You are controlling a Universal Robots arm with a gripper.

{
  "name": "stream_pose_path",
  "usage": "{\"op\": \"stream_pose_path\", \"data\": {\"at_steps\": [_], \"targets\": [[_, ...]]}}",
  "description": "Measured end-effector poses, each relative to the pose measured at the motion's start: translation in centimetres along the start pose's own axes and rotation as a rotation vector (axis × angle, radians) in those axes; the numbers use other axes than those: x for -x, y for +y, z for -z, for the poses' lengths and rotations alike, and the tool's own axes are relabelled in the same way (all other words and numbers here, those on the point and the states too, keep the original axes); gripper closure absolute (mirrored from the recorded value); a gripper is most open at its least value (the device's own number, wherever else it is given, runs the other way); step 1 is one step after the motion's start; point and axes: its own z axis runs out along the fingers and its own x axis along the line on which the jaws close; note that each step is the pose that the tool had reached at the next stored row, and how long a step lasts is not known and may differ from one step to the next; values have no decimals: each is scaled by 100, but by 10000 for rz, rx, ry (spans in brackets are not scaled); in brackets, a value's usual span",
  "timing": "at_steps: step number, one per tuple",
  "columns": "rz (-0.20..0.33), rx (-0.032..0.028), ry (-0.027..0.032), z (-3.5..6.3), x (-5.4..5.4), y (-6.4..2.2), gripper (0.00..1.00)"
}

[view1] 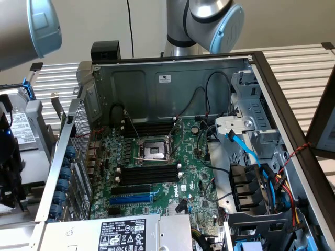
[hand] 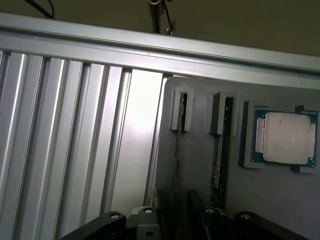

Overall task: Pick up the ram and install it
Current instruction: 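Pick up the ram and move it above insertion slot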

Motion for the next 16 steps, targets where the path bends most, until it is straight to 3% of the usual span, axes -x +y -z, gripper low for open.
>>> {"op": "stream_pose_path", "data": {"at_steps": [4,7,12,16], "targets": [[0,0,0,0,0,0,67],[0,0,0,0,0,0,81],[0,0,0,0,0,0,81],[0,0,-1,0,0,0,87]]}}
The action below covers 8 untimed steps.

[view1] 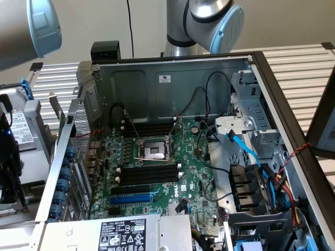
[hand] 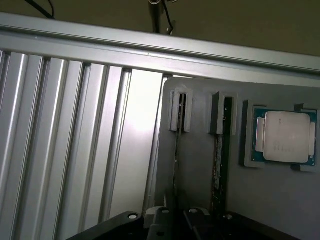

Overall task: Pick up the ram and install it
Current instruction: 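Pick up the ram and move it above insertion slot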

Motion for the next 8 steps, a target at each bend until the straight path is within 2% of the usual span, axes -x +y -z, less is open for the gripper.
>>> {"op": "stream_pose_path", "data": {"at_steps": [8], "targets": [[0,0,0,0,0,0,87]]}}
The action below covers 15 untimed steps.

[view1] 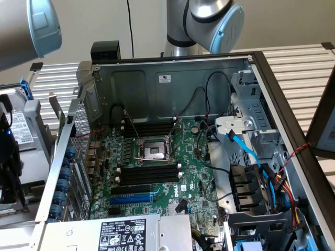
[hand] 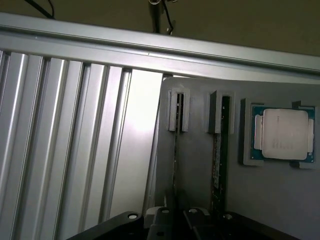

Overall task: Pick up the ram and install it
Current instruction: 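Pick up the ram and move it above insertion slot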

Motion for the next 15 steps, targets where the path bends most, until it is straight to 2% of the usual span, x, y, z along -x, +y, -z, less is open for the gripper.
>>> {"op": "stream_pose_path", "data": {"at_steps": [10,15], "targets": [[-246,3,-14,7,0,1,87],[-376,6,-19,87,-1,5,87]]}}
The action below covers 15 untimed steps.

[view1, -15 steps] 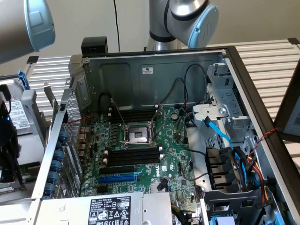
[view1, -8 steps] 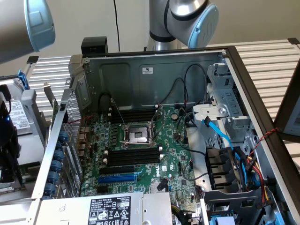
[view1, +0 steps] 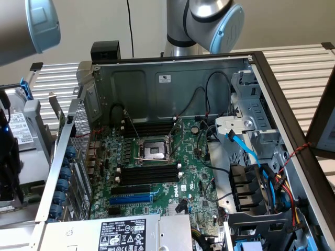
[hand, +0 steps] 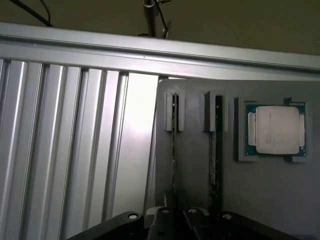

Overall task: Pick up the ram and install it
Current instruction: 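Pick up the ram and move it above insertion slot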

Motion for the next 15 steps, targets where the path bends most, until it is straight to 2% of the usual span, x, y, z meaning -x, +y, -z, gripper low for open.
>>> {"op": "stream_pose_path", "data": {"at_steps": [8,15], "targets": [[-127,-8,-7,308,-5,16,87],[-231,-6,-11,618,-11,33,87]]}}
